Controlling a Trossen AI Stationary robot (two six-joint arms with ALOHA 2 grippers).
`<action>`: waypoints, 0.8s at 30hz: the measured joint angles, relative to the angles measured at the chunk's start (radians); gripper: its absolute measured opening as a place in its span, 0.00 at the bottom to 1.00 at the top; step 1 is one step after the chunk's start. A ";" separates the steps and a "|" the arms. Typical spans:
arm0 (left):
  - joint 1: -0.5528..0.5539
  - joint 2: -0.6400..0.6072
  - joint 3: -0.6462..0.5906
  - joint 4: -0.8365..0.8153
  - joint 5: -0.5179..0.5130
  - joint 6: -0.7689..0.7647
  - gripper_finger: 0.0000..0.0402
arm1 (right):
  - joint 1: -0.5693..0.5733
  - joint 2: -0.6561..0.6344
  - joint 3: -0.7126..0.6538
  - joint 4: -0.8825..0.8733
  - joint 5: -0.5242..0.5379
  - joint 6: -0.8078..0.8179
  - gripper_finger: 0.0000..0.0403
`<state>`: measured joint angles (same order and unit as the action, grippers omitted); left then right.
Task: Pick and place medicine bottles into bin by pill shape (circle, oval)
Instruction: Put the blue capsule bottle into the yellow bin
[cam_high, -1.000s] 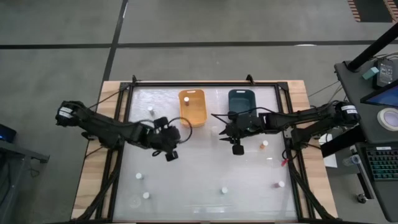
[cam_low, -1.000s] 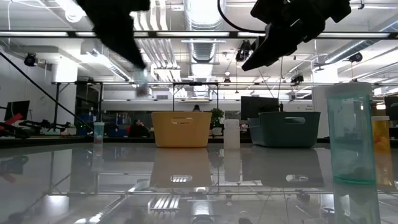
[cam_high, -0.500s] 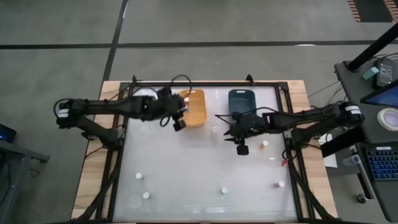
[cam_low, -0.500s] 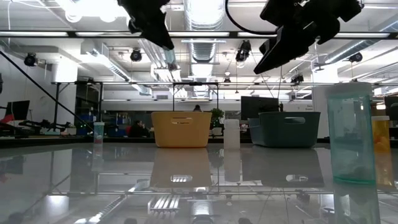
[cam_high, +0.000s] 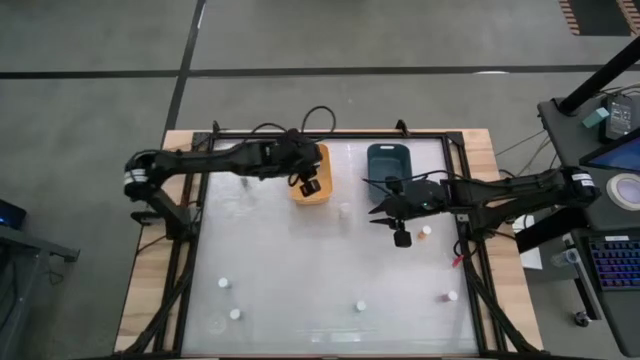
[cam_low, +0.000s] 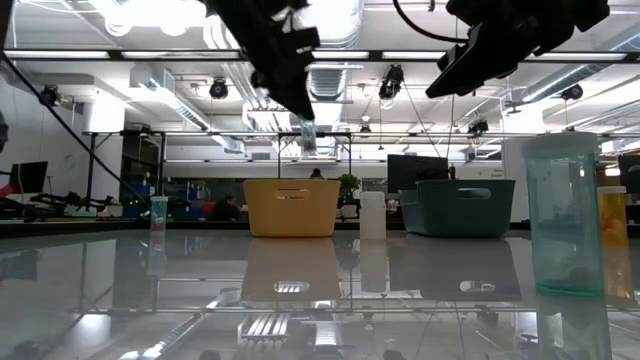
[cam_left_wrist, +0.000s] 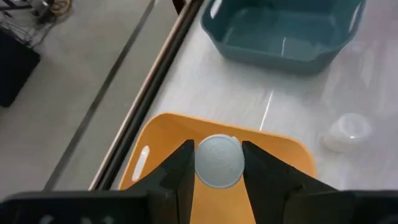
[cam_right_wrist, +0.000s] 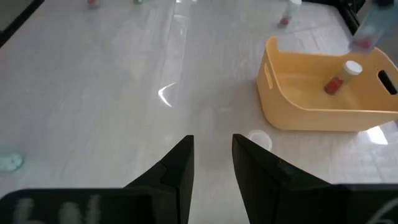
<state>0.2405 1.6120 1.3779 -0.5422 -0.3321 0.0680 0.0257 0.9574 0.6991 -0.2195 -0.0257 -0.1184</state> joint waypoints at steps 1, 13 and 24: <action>0.008 0.025 0.015 0.001 0.007 0.007 0.24 | 0.000 -0.006 -0.003 0.001 0.000 0.000 0.25; 0.087 0.214 0.115 -0.033 0.040 0.052 0.24 | 0.000 -0.027 -0.009 0.000 0.002 -0.014 0.25; 0.139 0.283 0.106 0.009 0.037 0.021 0.24 | 0.000 -0.026 -0.010 0.001 0.002 -0.028 0.25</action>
<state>0.3798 1.8952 1.4834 -0.5334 -0.2954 0.0889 0.0257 0.9314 0.6895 -0.2186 -0.0238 -0.1461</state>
